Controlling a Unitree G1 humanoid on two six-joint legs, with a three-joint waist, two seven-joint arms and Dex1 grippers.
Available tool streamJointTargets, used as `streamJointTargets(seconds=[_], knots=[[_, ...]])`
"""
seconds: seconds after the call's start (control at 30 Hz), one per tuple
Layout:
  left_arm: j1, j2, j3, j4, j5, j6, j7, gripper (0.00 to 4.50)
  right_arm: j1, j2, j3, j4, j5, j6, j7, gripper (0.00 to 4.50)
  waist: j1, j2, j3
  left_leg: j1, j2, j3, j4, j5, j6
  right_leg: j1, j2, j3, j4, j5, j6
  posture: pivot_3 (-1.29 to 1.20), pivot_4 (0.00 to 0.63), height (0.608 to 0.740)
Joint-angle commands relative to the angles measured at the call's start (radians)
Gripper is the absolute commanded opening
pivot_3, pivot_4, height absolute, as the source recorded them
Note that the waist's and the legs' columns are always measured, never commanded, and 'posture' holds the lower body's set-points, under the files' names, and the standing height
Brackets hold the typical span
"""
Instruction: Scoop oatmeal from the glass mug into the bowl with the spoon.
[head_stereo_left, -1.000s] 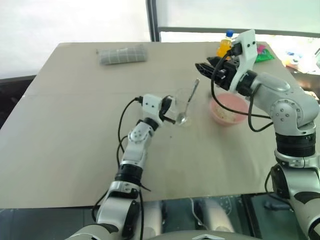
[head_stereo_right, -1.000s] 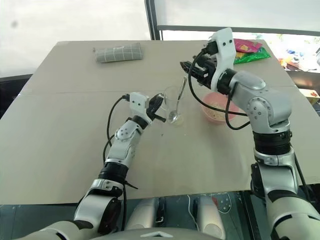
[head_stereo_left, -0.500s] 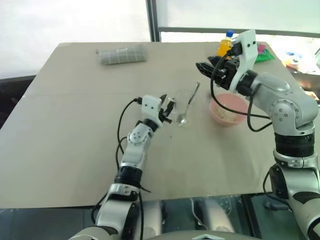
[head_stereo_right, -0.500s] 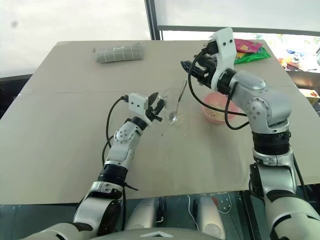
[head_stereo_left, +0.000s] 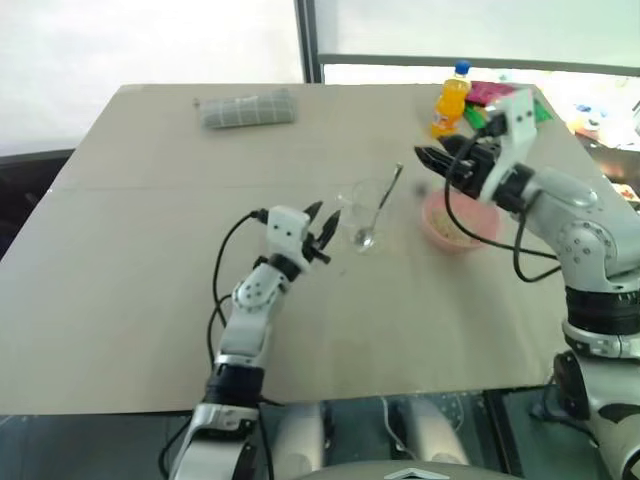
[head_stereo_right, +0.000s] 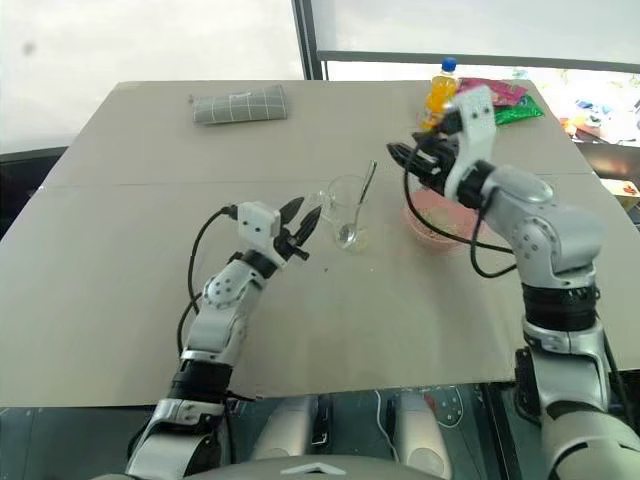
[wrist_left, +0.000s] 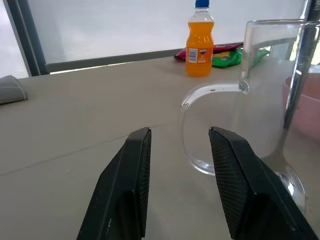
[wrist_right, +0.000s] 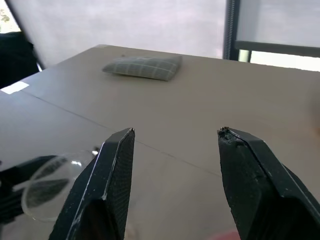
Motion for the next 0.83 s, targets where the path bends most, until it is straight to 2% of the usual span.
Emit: streamJointTargets(seconds=[0.03, 0.07, 0.1, 0.17, 0.2, 0.27, 0.3, 0.4, 0.57, 0.67, 0.83], knots=[[0.064, 0.051, 0.015, -0.159, -0.028, 0.041, -0.028, 1.91, 0.097, -0.069, -0.065, -0.109, 0.014, -0.044, 0.078, 2.89, -0.001, 0.000, 0.000, 0.000, 0.000, 0.000, 0.000, 0.000, 0.000, 0.000, 0.000, 0.000, 0.000, 0.000, 0.000, 0.00, 0.150, 0.740], [0.090, 0.066, 0.018, -0.189, -0.031, 0.052, -0.035, 1.92, 0.137, -0.087, -0.078, -0.128, 0.019, -0.049, 0.098, 3.16, -0.002, 0.000, 0.000, 0.000, 0.000, 0.000, 0.000, 0.000, 0.000, 0.000, 0.000, 0.000, 0.000, 0.000, 0.000, 0.00, 0.150, 0.740], [0.122, 0.080, 0.025, -0.226, -0.048, 0.066, -0.045, 2.42, 0.180, -0.106, -0.093, -0.151, 0.024, -0.056, 0.118, 3.56, -0.002, 0.000, 0.000, 0.001, 0.000, -0.001, 0.000, 0.000, 0.000, 0.000, 0.000, 0.000, 0.000, 0.000, 0.000, 0.00, 0.150, 0.740], [0.192, 0.106, 0.046, -0.311, -0.086, 0.101, -0.054, 3.01, 0.262, -0.132, -0.123, -0.199, 0.038, -0.074, 0.153, 4.29, -0.004, 0.001, 0.000, 0.001, 0.002, 0.000, -0.001, 0.000, 0.000, 0.000, 0.000, 0.000, 0.000, 0.000, 0.000, 0.00, 0.150, 0.740], [0.232, 0.115, 0.065, -0.360, -0.120, 0.128, -0.057, 3.51, 0.306, -0.141, -0.139, -0.226, 0.051, -0.078, 0.173, 4.50, -0.005, 0.000, 0.000, 0.001, 0.002, 0.000, -0.001, 0.000, 0.000, 0.000, 0.000, 0.000, 0.000, 0.000, 0.000, 0.00, 0.150, 0.740], [0.325, 0.138, 0.111, -0.457, -0.175, 0.181, -0.057, 4.29, 0.412, -0.151, -0.167, -0.282, 0.073, -0.096, 0.216, 4.50, -0.006, 0.000, 0.000, 0.002, 0.005, 0.001, -0.001, 0.000, 0.000, 0.001, 0.001, 0.001, 0.000, 0.000, 0.000, 0.00, 0.150, 0.740], [0.380, 0.148, 0.134, -0.497, -0.208, 0.200, -0.064, 4.45, 0.479, -0.162, -0.165, -0.308, 0.068, -0.116, 0.250, 4.50, -0.006, 0.000, 0.000, 0.002, 0.005, 0.001, -0.001, 0.000, 0.000, 0.000, 0.001, 0.001, 0.000, 0.000, 0.000, 0.00, 0.150, 0.740], [0.549, 0.171, 0.181, -0.558, -0.205, 0.211, -0.059, 4.45, 0.672, -0.145, -0.141, -0.338, 0.021, -0.226, 0.324, 4.50, -0.004, 0.000, 0.000, 0.003, 0.006, 0.000, -0.001, 0.000, 0.000, 0.001, 0.002, 0.001, 0.000, -0.001, -0.001, 0.00, 0.150, 0.740], [0.744, 0.161, 0.172, -0.608, -0.164, 0.184, -0.046, 4.45, 0.827, -0.081, -0.117, -0.248, -0.043, -0.401, 0.396, 4.50, -0.005, -0.001, 0.001, 0.007, 0.006, 0.002, 0.002, 0.000, 0.000, 0.004, 0.001, 0.002, -0.001, -0.005, -0.001, 0.00, 0.150, 0.740], [0.796, 0.151, 0.159, -0.618, -0.145, 0.169, -0.034, 4.45, 0.856, -0.068, -0.103, -0.187, -0.085, -0.482, 0.428, 4.50, -0.006, -0.001, 0.002, 0.015, 0.006, 0.003, 0.002, -0.003, -0.005, 0.011, -0.004, 0.002, -0.003, -0.006, -0.001, 0.00, 0.150, 0.740], [0.809, 0.142, 0.146, -0.586, -0.087, 0.121, -0.013, 4.45, 0.858, -0.060, -0.093, -0.127, -0.102, -0.539, 0.455, 4.50, -0.005, -0.001, 0.002, 0.016, 0.006, 0.002, 0.000, -0.004, -0.006, 0.011, -0.011, 0.001, -0.004, -0.006, -0.001, 0.00, 0.150, 0.740]])
